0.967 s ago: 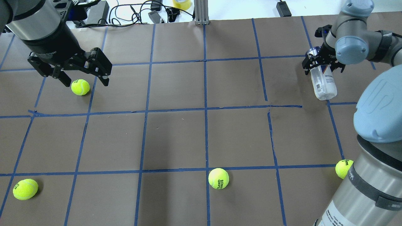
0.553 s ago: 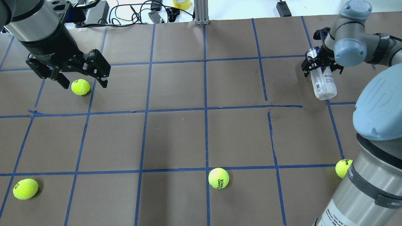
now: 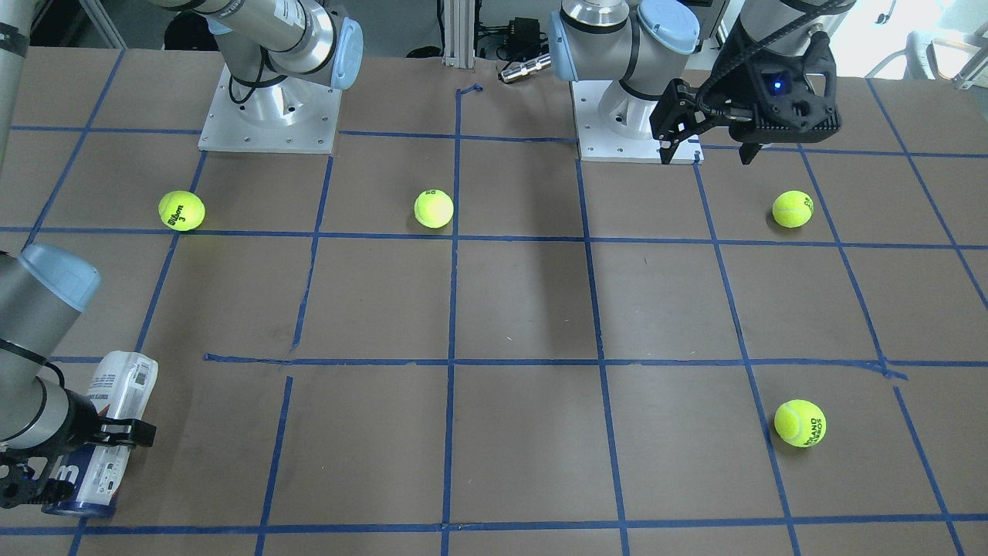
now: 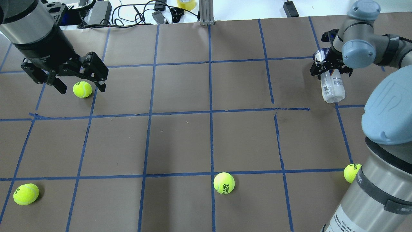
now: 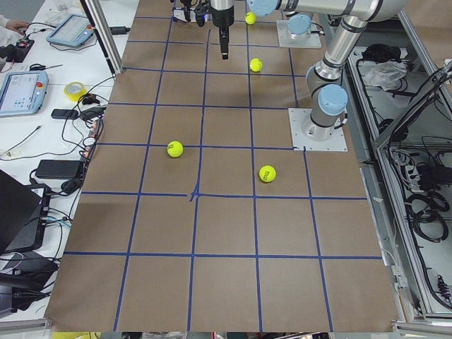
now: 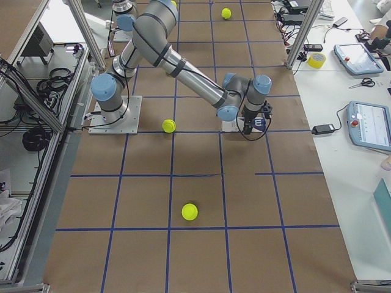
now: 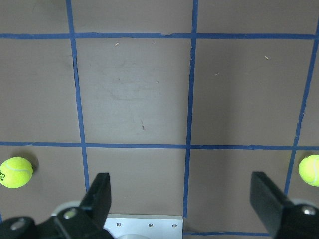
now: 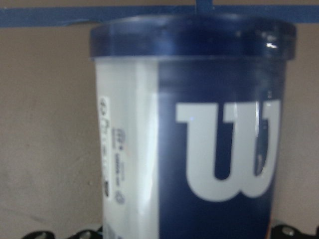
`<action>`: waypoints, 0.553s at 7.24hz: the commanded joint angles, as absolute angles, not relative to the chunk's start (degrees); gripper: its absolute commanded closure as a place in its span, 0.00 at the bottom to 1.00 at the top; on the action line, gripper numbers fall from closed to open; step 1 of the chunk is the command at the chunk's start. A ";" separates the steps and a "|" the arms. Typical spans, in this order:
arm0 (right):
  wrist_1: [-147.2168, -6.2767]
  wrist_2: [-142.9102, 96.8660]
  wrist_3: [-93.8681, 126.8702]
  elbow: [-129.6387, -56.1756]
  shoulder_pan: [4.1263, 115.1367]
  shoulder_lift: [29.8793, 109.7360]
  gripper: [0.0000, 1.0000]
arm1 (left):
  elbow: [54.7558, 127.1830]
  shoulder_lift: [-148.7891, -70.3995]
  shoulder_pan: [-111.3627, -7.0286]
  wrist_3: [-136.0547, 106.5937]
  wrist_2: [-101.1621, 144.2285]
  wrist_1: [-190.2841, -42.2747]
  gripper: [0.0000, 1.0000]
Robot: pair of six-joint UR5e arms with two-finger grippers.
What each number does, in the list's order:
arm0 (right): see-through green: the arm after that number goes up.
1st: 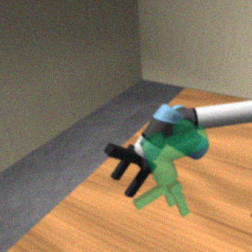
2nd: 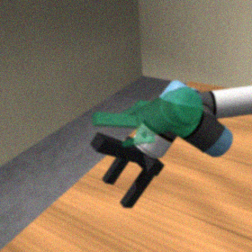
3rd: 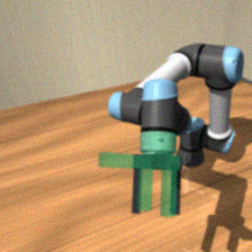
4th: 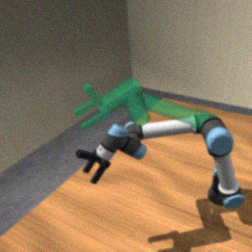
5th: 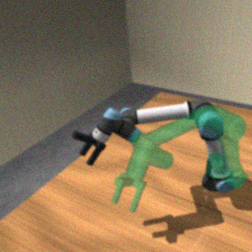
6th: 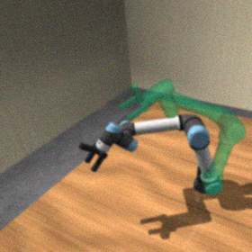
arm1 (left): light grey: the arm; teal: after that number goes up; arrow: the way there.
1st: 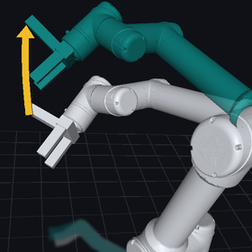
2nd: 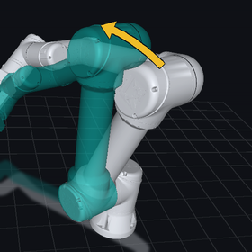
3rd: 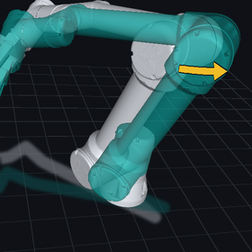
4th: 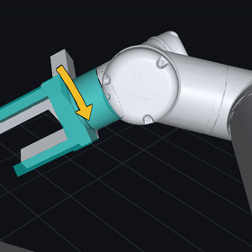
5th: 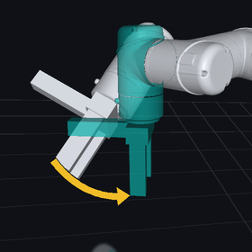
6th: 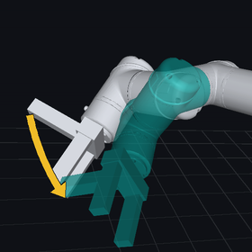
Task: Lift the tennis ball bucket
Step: 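Close the right gripper on the top of the can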
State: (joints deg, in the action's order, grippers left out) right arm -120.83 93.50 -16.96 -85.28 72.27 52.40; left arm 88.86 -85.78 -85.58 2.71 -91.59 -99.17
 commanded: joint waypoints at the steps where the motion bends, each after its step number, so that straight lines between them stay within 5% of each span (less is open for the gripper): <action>1: -119.45 92.38 -17.14 -84.29 73.47 53.78 0.41 | 88.77 -85.78 -85.52 2.72 -91.49 -98.97 0.00; 4: -118.74 90.80 -15.57 -84.20 83.54 57.21 0.39 | 88.77 -85.78 -85.52 2.55 -91.49 -98.88 0.00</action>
State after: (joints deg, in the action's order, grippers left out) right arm -118.88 91.51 -16.77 -84.30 79.09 56.09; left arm 88.78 -85.78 -85.52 2.59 -91.50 -98.95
